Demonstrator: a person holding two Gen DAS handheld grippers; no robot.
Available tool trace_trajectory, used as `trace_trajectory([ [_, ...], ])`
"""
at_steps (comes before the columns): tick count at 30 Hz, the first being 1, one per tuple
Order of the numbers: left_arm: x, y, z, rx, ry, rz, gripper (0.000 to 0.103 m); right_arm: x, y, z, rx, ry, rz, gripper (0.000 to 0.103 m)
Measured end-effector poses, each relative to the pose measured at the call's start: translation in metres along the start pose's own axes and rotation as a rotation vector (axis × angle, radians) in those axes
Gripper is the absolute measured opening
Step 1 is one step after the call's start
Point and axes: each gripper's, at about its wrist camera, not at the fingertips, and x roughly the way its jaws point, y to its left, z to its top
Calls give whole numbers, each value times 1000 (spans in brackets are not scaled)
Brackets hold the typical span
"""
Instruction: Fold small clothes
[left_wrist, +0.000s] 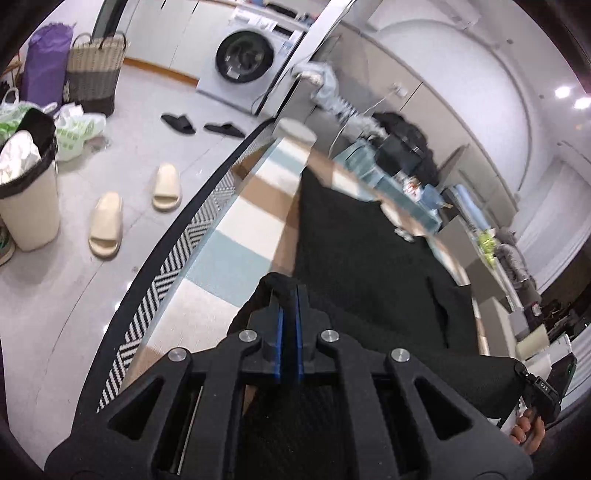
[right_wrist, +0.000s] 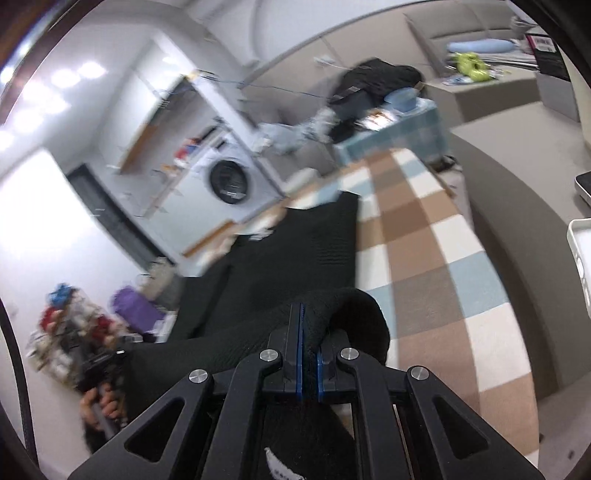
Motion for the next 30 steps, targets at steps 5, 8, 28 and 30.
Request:
trace_trajectory([
  [5, 25, 7, -1, -22, 56, 49, 8, 32, -14, 1, 19, 71, -146, 11],
  [8, 19, 7, -10, -2, 48, 60, 20, 28, -23, -5, 34, 97, -103, 37],
  [28, -8, -9, -20, 90, -30, 31, 3, 28, 2, -14, -112, 73, -75, 6],
  [30, -15, -11, -13, 87, -60, 13, 3, 15, 7, -8, -114, 13, -21, 5],
])
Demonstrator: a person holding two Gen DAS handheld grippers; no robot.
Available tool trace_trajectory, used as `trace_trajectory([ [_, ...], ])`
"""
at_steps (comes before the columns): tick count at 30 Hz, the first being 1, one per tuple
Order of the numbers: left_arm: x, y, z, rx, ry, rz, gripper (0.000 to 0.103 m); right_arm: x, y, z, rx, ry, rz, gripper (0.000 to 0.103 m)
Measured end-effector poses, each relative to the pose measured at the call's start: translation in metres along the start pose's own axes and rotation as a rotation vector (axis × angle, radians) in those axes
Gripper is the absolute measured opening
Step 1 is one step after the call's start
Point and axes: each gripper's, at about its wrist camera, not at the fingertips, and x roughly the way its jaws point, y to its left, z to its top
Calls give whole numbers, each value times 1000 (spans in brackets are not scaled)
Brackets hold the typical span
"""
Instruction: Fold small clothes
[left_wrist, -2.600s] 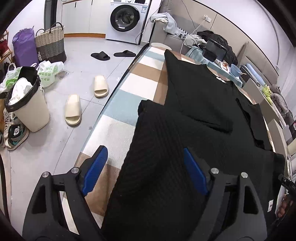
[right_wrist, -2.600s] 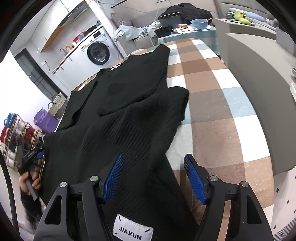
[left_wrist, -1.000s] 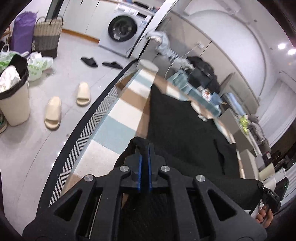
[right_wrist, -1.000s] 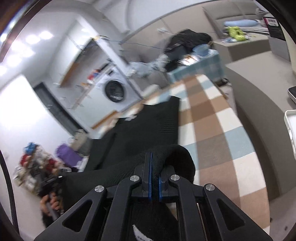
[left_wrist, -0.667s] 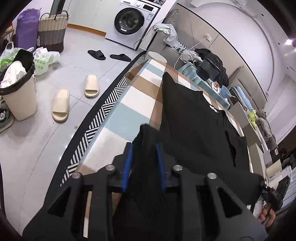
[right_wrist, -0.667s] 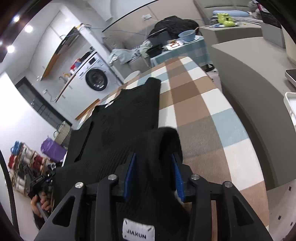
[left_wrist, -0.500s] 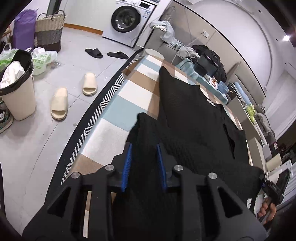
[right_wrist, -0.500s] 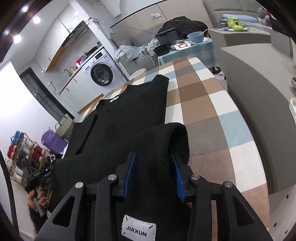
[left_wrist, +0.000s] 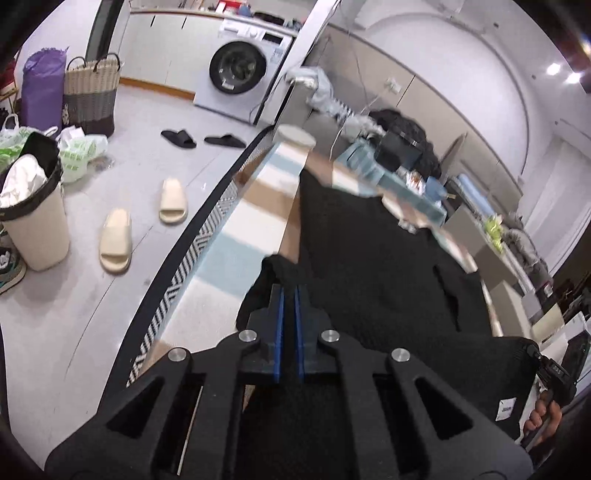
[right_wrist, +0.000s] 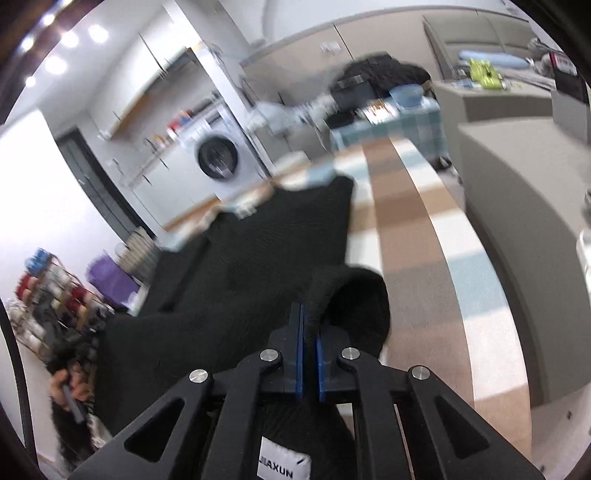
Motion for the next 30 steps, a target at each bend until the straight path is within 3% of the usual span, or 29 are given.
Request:
trace_trajectory([
  [2, 2, -3, 10, -3, -15, -3, 3, -8, 3, 9, 14, -55, 14, 5],
  [4, 12, -5, 16, 4, -10, 27, 3, -1, 3, 17, 15, -66, -36, 5],
  [8, 47, -1, 20, -9, 70, 90, 3, 35, -10, 20, 55, 36, -166, 6],
  [10, 54, 7, 20, -51, 99, 87, 4, 47, -19, 18, 94, 111, -215, 20],
  [11, 53, 10, 19, -69, 101, 74, 4, 50, -24, 15, 117, 144, -238, 32],
  [12, 53, 13, 19, -76, 104, 62, 6, 47, -28, 14, 131, 140, -242, 39],
  [15, 51, 16, 16, -79, 113, 61, 28, 35, -34, 8, 140, 120, -193, 44],
  [17, 54, 15, 14, -73, 117, 71, 51, 35, -36, 7, 138, 117, -172, 44],
  [22, 73, 0, 8, -16, 175, 59, 51, 60, -31, 8, 130, 160, -109, 44],
  [24, 79, -10, 6, 30, 180, 66, 40, 65, -19, 8, 90, 181, -108, 43],
  [25, 82, -14, 6, 50, 190, 78, 26, 68, -13, 8, 68, 182, -110, 41],
  [27, 88, -20, 3, 75, 200, 96, 16, 69, -3, 7, 16, 182, -121, 22],
  [28, 90, -21, 3, 81, 204, 94, 11, 70, 1, 7, -14, 185, -137, 19],
  [30, 94, -27, 1, 97, 208, 92, 11, 70, 1, 6, -29, 190, -169, 6],
])
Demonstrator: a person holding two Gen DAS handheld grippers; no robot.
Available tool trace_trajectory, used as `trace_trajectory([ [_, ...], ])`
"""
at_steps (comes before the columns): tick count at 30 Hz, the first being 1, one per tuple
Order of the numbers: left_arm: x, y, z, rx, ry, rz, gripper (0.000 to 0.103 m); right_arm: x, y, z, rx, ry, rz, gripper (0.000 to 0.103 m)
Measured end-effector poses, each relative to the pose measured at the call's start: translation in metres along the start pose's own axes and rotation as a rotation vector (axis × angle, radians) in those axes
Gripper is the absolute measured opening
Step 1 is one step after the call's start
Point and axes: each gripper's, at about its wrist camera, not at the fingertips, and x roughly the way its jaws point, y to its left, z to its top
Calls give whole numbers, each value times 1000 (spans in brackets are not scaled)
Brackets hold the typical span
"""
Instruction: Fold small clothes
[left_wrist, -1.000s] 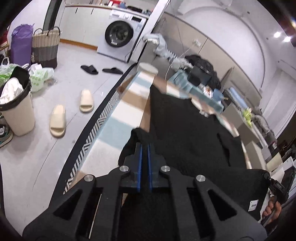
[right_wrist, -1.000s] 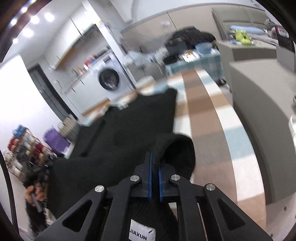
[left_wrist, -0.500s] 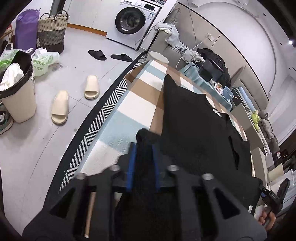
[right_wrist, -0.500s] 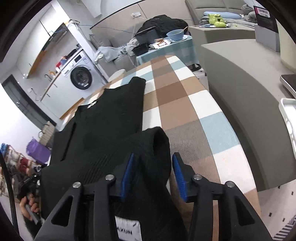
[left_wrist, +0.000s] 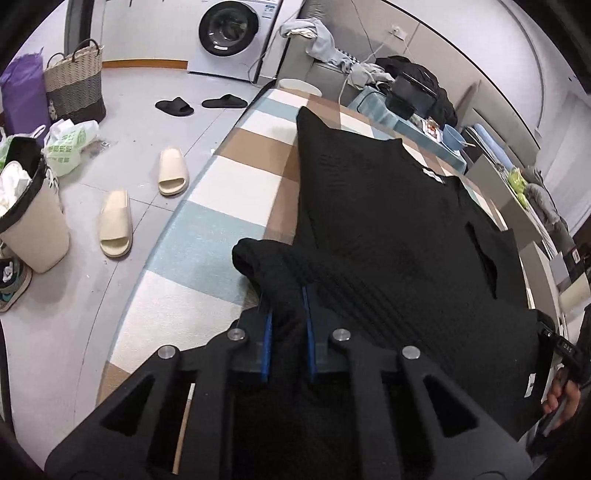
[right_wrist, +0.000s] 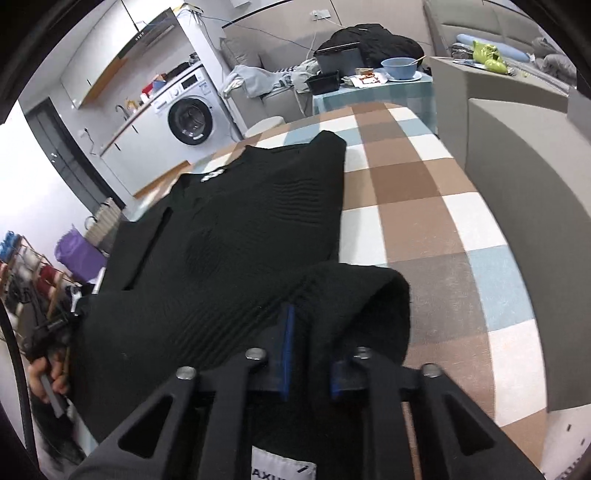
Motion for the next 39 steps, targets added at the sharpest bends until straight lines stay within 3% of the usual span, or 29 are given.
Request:
trace_trajectory([
  [7, 6, -21, -2, 58, 16, -8, 11, -10, -20, -4, 47, 1, -35, 6],
  [14, -15, -5, -10, -50, -38, -41, 14, -37, -34, -17, 79, -14, 0, 19],
  [19, -24, -9, -15, -13, -78, -33, 12, -47, -28, -24, 41, -29, 22, 20],
  [20, -24, -10, -15, 1, -85, -27, 5, -46, -27, -24, 34, -32, 21, 19],
  [23, -29, -12, -16, 8, -106, -33, 4, -46, -20, -23, 0, -49, 7, 6],
  [27, -51, -5, -15, 6, -167, -60, 3, -68, -14, -19, -25, -124, 31, 5],
  [31, -64, 0, -2, -20, -226, -90, 3, -94, -15, -7, 37, -271, 100, 5],
  [33, -61, 0, 6, -30, -231, -81, 3, -90, -13, 1, 47, -287, 56, 5],
  [39, -16, -4, 28, -37, -153, -16, 3, -41, -17, 22, 98, -207, -80, 6],
])
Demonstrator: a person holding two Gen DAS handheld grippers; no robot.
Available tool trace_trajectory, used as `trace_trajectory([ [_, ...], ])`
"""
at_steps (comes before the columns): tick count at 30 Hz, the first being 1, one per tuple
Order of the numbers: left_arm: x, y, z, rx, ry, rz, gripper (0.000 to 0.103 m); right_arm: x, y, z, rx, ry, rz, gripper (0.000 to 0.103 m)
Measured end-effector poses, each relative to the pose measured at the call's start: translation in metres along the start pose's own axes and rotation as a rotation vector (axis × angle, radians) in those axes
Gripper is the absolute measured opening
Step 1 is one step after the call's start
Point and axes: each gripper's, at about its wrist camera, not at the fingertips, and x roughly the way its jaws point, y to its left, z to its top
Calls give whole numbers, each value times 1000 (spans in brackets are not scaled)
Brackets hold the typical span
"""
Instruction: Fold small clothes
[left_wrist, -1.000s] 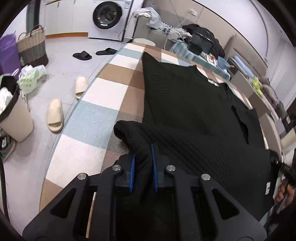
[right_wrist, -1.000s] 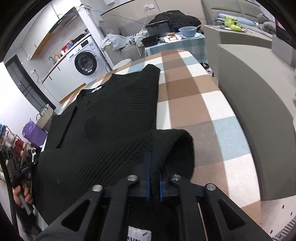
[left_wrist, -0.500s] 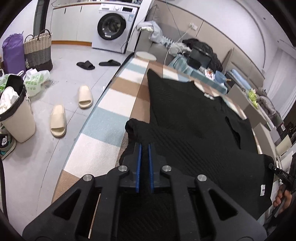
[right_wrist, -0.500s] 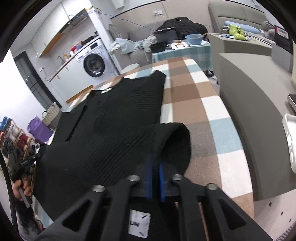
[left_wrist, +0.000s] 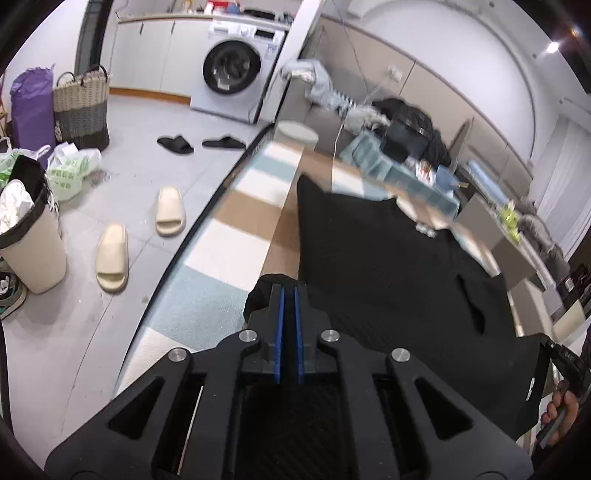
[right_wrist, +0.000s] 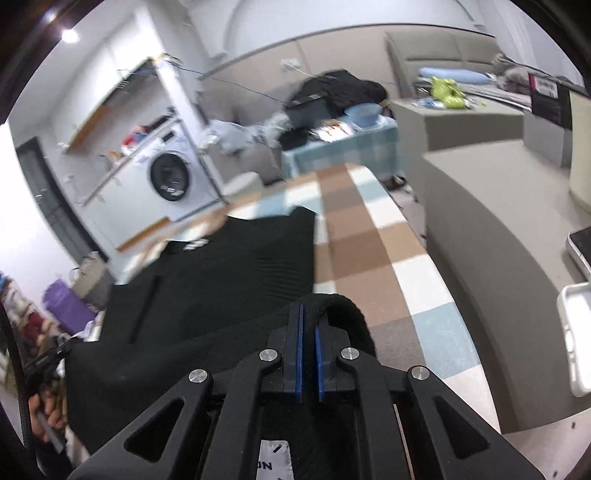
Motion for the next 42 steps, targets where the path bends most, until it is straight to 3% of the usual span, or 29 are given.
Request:
trace_trajectory([
  [3, 10, 4, -3, -31, 56, 8, 8, 20, -11, -4, 38, 94, -51, 20],
  [4, 10, 6, -5, -37, 78, 8, 17, 20, -17, -6, 59, 112, -25, 24],
  [6, 5, 7, -12, -42, 87, -8, 35, 13, -29, -12, 100, 124, 28, 44],
  [7, 4, 8, -15, -43, 83, -15, 46, 12, -30, -14, 98, 130, 39, 44],
  [8, 4, 6, -17, -35, 80, -26, 49, 11, -30, -17, 83, 151, 72, 44],
  [12, 18, -5, -23, 1, 129, -37, 49, 19, -19, -22, 27, 181, 116, 44],
  [13, 22, -10, -24, 15, 134, -39, 46, 23, -12, -22, -3, 187, 115, 44],
  [14, 26, -15, -25, 35, 137, -31, 34, 25, -7, -24, -20, 190, 119, 42],
  [17, 30, -29, -28, 104, 140, -12, 22, 31, 6, -27, -69, 211, 125, 20],
  [21, 27, -32, -31, 140, 149, -21, 16, 33, 13, -35, -117, 239, 103, 12],
  [28, 8, -31, -48, 173, 157, -34, 15, 16, 10, -48, -129, 259, 107, 12],
  [32, -2, -15, -47, 90, 147, -48, 23, 10, 2, -48, -118, 254, 96, 14],
  [37, -22, 0, -44, 30, 95, -59, 24, -5, -13, -40, -79, 220, 81, 24],
  [40, -28, -4, -45, 68, 55, -44, 6, -11, -14, -38, -70, 169, 121, 24],
  [41, -30, -6, -45, 80, 47, -43, 5, -10, -11, -37, -83, 161, 121, 22],
  [42, -32, -8, -46, 86, 39, -44, 5, -9, -8, -37, -99, 151, 112, 12],
])
